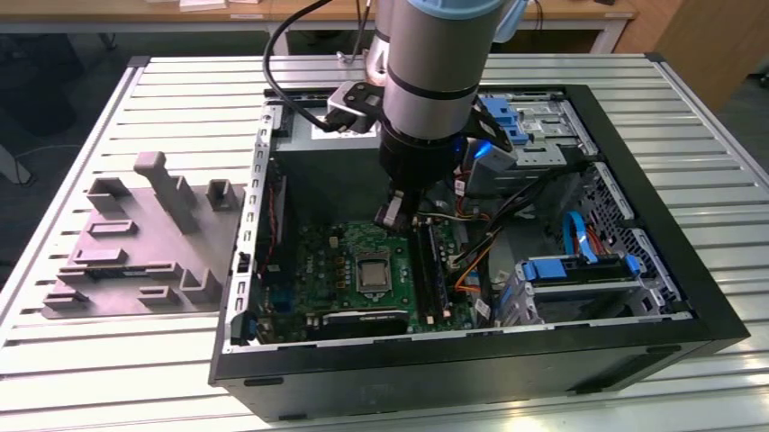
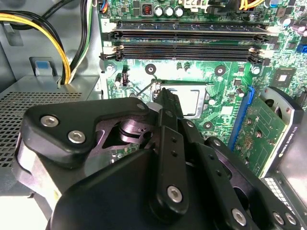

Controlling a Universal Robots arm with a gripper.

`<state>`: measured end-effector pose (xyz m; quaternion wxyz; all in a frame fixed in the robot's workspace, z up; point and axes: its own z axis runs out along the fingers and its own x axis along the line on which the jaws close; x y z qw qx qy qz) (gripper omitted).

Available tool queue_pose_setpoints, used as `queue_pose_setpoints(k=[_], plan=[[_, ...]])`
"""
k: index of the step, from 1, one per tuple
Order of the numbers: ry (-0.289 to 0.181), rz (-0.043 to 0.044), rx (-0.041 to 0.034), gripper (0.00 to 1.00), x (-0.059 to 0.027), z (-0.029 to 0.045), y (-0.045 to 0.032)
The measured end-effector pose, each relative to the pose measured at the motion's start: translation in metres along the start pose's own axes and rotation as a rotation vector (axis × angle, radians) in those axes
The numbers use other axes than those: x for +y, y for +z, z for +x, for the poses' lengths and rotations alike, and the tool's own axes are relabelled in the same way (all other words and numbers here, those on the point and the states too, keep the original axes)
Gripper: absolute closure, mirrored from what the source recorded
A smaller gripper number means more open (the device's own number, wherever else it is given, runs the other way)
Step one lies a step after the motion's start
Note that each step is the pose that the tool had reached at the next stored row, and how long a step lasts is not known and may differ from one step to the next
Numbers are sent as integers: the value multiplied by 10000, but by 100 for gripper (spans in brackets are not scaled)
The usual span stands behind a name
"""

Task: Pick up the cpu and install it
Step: 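Install the first cpu locking lever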

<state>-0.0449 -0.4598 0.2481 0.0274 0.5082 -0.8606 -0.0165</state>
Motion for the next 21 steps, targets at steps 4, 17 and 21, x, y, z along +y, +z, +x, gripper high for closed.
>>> queue_pose_setpoints(k=[4,17,21], plan=[[-21,134,-77,89,1,0,5],[-116,186,-142,89,56,-104,25],[-117,186,-142,89,74,-155,33]])
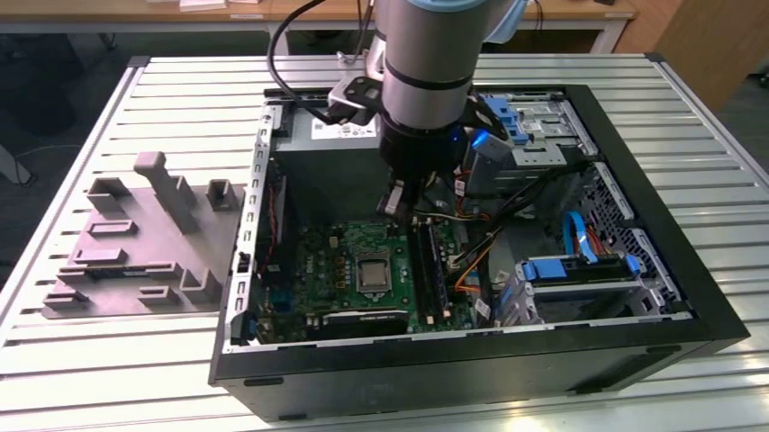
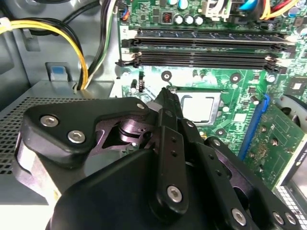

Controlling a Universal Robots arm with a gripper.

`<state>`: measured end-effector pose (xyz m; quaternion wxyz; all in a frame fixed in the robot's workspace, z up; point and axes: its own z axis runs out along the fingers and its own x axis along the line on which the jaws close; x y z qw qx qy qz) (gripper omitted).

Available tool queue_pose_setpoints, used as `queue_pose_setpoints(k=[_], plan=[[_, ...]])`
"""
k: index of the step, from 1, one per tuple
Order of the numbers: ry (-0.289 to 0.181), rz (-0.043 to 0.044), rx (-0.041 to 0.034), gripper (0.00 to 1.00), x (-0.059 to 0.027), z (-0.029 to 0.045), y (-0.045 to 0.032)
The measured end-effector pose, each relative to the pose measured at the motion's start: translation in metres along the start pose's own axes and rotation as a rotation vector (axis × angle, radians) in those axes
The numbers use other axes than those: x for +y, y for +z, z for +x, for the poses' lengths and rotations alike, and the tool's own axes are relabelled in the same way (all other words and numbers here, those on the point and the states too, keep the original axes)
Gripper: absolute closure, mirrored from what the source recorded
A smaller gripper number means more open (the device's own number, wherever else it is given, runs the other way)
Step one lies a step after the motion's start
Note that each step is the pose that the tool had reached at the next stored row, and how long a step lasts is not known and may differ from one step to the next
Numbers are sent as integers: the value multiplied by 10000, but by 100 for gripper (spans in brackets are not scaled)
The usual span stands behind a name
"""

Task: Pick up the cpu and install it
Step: 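Install the first cpu locking lever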

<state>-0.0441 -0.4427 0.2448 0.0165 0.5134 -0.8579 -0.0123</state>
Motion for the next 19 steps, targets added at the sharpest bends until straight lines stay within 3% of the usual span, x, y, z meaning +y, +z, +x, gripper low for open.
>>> queue_pose_setpoints(k=[15,19], plan=[[1,2,-1,89,-1,-14,6],[-205,73,-31,89,-2,-14,12]])
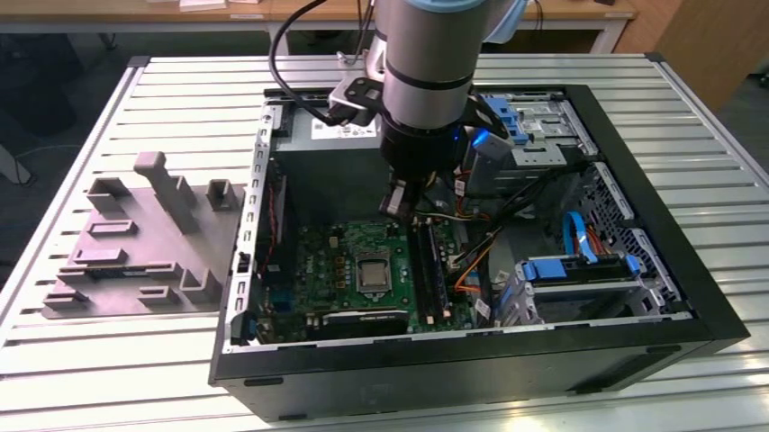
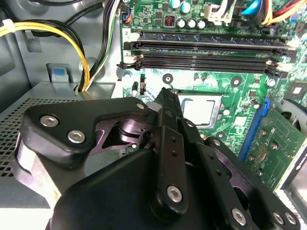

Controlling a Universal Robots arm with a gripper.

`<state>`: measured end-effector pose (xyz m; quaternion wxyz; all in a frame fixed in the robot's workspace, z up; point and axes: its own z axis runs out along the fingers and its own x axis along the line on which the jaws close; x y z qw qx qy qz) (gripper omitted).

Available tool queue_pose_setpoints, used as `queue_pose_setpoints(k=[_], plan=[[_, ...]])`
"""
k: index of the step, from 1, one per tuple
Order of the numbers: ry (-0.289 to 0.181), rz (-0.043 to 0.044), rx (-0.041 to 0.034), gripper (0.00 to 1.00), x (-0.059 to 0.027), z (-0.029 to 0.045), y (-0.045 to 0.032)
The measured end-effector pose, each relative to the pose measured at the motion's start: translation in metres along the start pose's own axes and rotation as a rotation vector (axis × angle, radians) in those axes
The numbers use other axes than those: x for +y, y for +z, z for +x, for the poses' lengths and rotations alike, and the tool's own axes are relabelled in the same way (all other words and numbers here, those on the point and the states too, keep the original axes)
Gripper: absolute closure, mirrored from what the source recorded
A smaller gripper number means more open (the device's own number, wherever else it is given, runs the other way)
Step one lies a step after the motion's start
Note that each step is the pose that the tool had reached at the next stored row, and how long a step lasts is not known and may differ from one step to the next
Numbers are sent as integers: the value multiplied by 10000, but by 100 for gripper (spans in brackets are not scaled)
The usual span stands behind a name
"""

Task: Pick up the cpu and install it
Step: 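Install the first cpu locking lever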

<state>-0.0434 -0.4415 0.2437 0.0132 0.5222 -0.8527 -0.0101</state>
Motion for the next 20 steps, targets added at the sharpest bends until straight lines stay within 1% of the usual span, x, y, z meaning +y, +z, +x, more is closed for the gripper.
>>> queue_pose_setpoints(k=[2,9,14,18,20], plan=[[-144,36,-13,89,0,-1,2],[-155,39,-15,89,0,-9,4],[-154,39,-15,89,-34,-27,3],[-155,40,-14,89,-70,-66,2],[-159,39,-16,89,-61,-88,6]])
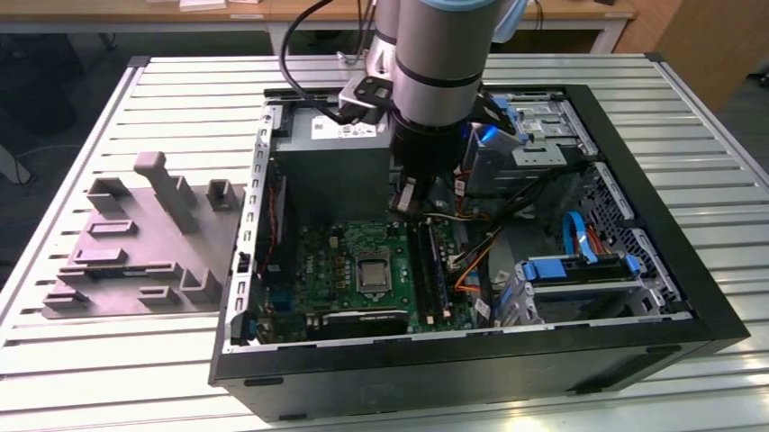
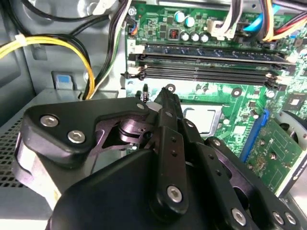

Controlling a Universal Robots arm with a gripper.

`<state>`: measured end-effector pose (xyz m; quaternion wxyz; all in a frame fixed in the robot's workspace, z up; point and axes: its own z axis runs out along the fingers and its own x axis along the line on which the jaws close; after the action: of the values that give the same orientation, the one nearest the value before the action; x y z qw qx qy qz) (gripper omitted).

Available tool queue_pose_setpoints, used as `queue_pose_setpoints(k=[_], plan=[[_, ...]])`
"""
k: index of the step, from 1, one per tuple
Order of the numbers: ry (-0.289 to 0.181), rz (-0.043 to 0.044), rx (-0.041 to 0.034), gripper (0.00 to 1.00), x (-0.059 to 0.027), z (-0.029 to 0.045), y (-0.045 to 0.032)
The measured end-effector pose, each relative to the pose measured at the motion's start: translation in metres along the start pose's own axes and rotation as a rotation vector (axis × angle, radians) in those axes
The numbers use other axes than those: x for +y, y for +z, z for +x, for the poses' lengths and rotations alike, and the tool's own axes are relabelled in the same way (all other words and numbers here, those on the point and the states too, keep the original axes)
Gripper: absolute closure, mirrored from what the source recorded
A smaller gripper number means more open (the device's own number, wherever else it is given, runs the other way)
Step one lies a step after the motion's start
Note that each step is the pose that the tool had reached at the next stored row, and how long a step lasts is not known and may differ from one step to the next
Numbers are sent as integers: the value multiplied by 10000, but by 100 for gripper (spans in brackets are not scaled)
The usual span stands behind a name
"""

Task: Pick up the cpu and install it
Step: 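Install the first cpu locking lever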

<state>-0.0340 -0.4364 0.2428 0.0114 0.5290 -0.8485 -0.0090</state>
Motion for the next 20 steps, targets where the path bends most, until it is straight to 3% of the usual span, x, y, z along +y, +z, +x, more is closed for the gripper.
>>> queue_pose_setpoints(k=[5,15,17,20], plan=[[-65,3,3,89,54,-89,26],[-104,41,-15,89,168,-42,61],[-105,80,61,89,168,-30,63],[-99,209,331,89,159,-8,62]])
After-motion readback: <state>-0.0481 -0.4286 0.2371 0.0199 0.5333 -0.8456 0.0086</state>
